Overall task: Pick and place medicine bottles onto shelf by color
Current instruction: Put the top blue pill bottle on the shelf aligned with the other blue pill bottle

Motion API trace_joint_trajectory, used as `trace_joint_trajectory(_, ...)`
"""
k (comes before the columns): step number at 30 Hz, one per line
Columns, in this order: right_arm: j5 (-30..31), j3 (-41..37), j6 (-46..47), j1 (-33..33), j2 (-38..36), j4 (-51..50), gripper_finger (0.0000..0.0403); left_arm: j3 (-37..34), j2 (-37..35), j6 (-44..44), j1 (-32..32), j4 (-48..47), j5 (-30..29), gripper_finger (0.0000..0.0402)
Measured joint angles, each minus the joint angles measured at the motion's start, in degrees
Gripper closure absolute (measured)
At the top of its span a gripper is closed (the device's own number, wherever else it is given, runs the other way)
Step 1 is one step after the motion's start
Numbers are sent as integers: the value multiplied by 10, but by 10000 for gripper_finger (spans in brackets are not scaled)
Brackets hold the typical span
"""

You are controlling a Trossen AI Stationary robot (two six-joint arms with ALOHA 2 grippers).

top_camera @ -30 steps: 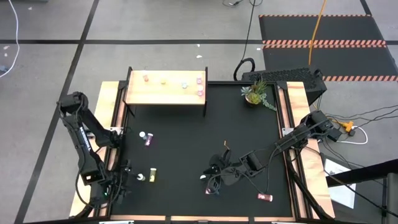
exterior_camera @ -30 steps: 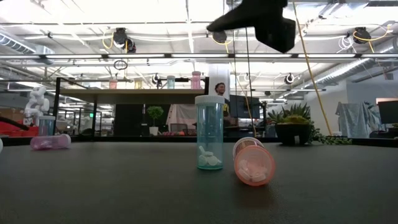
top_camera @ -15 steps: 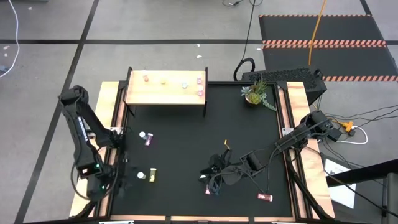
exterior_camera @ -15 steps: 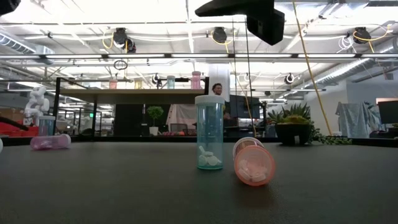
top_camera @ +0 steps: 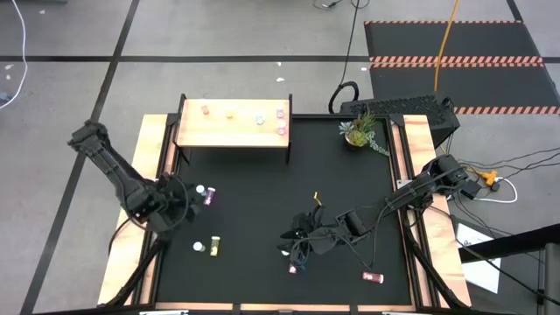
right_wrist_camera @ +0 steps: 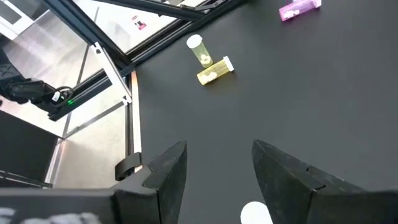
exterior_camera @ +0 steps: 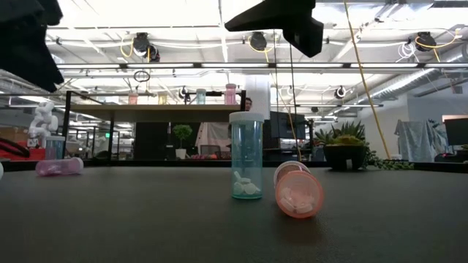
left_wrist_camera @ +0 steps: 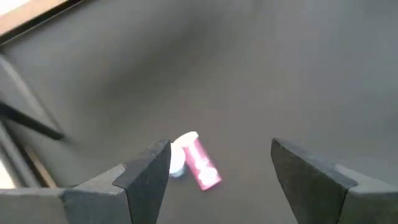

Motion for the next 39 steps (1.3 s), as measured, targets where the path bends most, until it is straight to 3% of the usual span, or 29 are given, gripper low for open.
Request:
trace_joint_trajectory(6, 0, 0, -22, -6, -4, -1, 227, 0, 0, 48, 80, -3, 56, 124)
trace_joint_trajectory(12, -1, 0, -35, -11, -4, -1, 227, -10, 1, 22, 154, -3, 99, 124)
trace_joint_trajectory(17, -3, 0, -45, -14, -4, -1, 227, -34, 1, 71, 215, 32, 114, 124)
trace_joint_trajectory(31, -32, 0, -31, -19, -4, 1, 227, -52, 1, 235, 377, 90, 245, 124)
trace_joint_trajectory(39, -32, 0, -32, -19, -23, 1, 227, -52, 1, 282, 425, 120, 263, 127)
